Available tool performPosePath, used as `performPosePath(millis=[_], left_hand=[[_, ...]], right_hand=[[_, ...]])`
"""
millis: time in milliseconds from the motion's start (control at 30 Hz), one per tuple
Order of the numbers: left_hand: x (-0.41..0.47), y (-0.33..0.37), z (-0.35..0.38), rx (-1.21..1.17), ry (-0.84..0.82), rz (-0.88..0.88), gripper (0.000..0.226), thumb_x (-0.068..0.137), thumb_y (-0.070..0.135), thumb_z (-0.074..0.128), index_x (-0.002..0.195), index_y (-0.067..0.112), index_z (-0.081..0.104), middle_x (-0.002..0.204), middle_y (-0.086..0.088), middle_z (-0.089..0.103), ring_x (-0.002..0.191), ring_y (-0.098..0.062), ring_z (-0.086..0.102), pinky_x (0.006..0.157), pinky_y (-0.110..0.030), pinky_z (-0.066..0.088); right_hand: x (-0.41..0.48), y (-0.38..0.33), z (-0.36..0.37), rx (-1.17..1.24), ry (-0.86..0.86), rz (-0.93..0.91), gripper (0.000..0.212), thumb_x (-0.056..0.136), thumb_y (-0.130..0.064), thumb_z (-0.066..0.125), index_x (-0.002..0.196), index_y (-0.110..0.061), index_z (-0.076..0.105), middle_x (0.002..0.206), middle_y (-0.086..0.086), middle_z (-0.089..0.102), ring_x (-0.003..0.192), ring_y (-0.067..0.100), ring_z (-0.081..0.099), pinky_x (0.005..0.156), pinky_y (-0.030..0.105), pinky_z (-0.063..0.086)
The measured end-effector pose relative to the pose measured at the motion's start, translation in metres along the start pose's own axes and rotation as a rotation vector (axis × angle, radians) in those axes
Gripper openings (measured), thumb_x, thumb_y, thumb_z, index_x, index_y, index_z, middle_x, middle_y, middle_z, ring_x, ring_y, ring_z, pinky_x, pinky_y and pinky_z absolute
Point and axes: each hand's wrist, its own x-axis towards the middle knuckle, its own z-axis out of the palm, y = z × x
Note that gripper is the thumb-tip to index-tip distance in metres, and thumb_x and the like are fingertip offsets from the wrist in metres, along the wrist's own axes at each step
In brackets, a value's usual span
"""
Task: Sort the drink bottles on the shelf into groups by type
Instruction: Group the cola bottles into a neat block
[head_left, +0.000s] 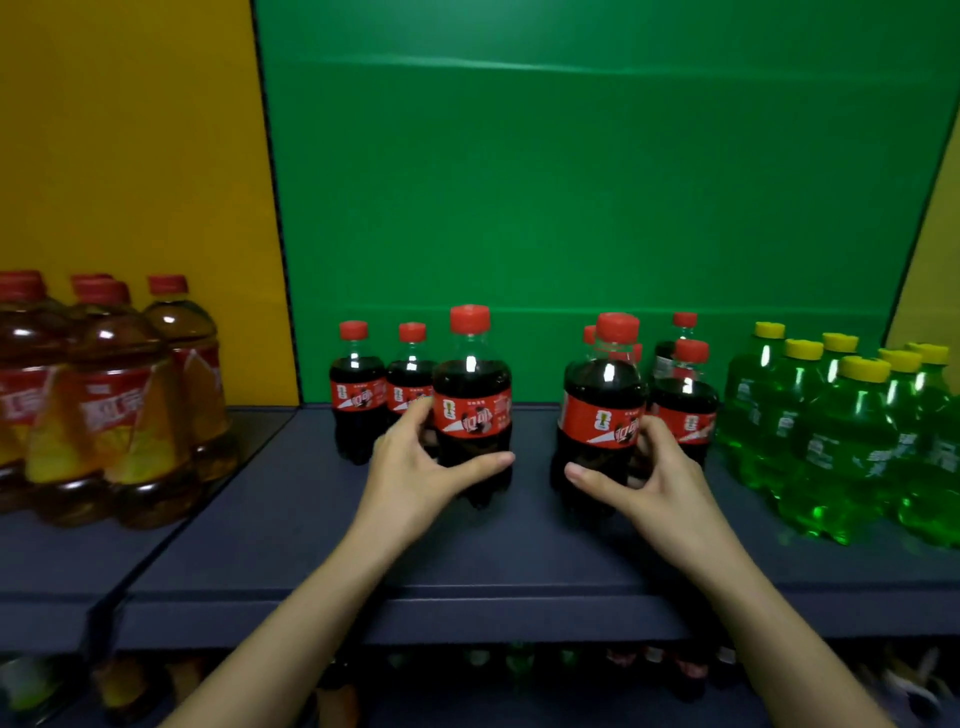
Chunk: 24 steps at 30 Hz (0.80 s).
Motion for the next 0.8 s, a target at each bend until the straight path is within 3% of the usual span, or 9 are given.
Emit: performPosePath(millis=[100,200,267,367,500,600,800], left_hand=[[0.009,-0.006,-0.038,0.046,0.049,-0.024,0.057,0.055,0.028,0.086,0.104,0.027,0.058,0.1,0.009,0.068,0.092,-0.005,0.063,0.084,-0.021,0.049],[0.017,-0.018,-0.073,0.123,0.052,-0.026,0.064,0.057,0.023,0.085,0.114,0.017,0.056,0.101,0.01,0.062,0.09,0.01,0.054,0.073,-0.003,0.043],[0.023,-0.027,-0.088,0.148,0.041,-0.033,0.064,0.058,0.022,0.084,0.115,0.016,0.055,0.099,0.012,0.06,0.087,0.013,0.051,0.068,-0.002,0.041],[0.029,-0.042,-0.099,0.169,0.016,-0.05,0.064,0.056,0.024,0.086,0.113,0.02,0.055,0.099,0.013,0.061,0.089,0.012,0.052,0.073,-0.005,0.04],[0.033,-0.057,-0.103,0.152,-0.03,-0.047,0.061,0.056,0.019,0.086,0.108,0.024,0.055,0.096,0.018,0.061,0.083,0.021,0.054,0.072,0.001,0.042],[0.034,-0.066,-0.103,0.132,-0.058,-0.06,0.059,0.058,0.018,0.085,0.108,0.024,0.054,0.095,0.02,0.059,0.084,0.018,0.053,0.071,0.001,0.042],[0.035,-0.08,-0.103,0.133,-0.088,-0.086,0.071,0.059,0.024,0.085,0.121,0.017,0.052,0.109,0.008,0.062,0.096,0.004,0.057,0.078,-0.007,0.043]], right_hand=[[0.013,-0.01,0.029,0.023,-0.025,-0.006,0.055,0.065,-0.024,0.08,0.111,-0.02,0.05,0.106,-0.017,0.061,0.091,-0.017,0.057,0.078,0.007,0.046],[0.026,-0.019,0.063,0.023,-0.045,-0.002,0.06,0.065,-0.024,0.081,0.114,-0.018,0.048,0.108,-0.014,0.059,0.095,-0.008,0.056,0.088,0.016,0.043],[0.032,-0.024,0.083,0.01,-0.054,-0.005,0.063,0.066,-0.026,0.081,0.118,-0.017,0.046,0.109,-0.013,0.055,0.099,0.0,0.054,0.089,0.017,0.039],[0.039,-0.026,0.107,-0.026,-0.057,-0.007,0.068,0.064,-0.031,0.082,0.12,-0.016,0.046,0.112,-0.009,0.056,0.106,0.007,0.055,0.094,0.022,0.042],[0.046,-0.023,0.131,-0.06,-0.066,0.017,0.074,0.061,-0.038,0.083,0.12,-0.017,0.045,0.124,0.001,0.06,0.114,0.015,0.057,0.102,0.038,0.044],[0.046,-0.021,0.141,-0.079,-0.073,0.036,0.074,0.061,-0.038,0.083,0.121,-0.016,0.044,0.126,0.002,0.059,0.115,0.016,0.056,0.102,0.039,0.044],[0.045,-0.015,0.151,-0.11,-0.083,0.061,0.071,0.062,-0.035,0.083,0.12,-0.016,0.045,0.123,0.001,0.06,0.113,0.015,0.057,0.101,0.037,0.044]])
